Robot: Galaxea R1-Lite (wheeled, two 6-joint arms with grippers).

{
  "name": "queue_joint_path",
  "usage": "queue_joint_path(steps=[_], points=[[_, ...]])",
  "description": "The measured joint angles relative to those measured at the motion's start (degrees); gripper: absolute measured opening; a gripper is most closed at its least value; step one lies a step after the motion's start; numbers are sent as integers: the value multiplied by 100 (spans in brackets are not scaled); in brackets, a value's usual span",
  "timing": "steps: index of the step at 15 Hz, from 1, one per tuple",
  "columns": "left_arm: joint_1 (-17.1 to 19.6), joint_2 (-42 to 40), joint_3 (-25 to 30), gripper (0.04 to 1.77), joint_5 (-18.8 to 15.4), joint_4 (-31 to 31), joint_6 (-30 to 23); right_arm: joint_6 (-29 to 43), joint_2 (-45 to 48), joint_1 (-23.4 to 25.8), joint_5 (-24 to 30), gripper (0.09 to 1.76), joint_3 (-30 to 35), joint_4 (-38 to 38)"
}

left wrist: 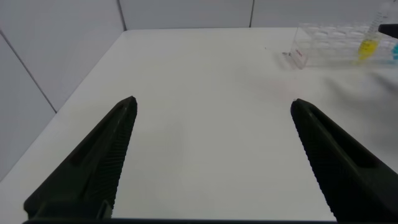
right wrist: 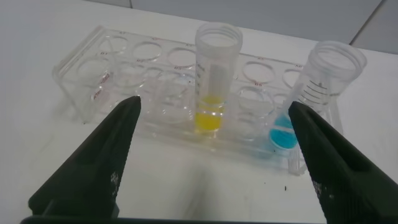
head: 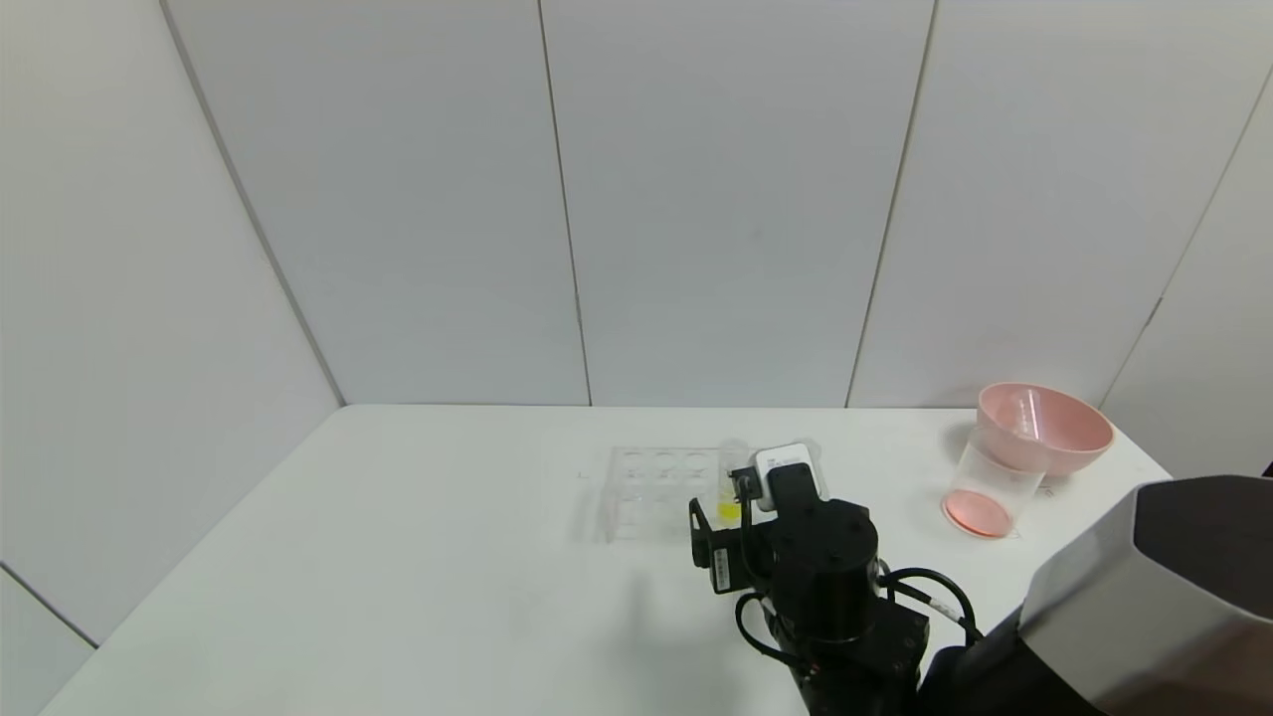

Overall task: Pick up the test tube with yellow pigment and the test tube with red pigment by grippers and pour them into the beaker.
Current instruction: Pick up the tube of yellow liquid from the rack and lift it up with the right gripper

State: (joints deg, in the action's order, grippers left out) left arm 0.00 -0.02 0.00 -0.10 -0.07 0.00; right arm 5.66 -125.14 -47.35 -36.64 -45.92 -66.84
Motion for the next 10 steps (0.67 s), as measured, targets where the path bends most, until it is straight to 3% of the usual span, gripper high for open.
queue_joint_path(steps=[5,10], points=[[0,2,0,176,0,0,0,35,-336,226,24,170,-694,132],[0,0,0,176,0,0,0,375,-544,289,27,170,-829,316]])
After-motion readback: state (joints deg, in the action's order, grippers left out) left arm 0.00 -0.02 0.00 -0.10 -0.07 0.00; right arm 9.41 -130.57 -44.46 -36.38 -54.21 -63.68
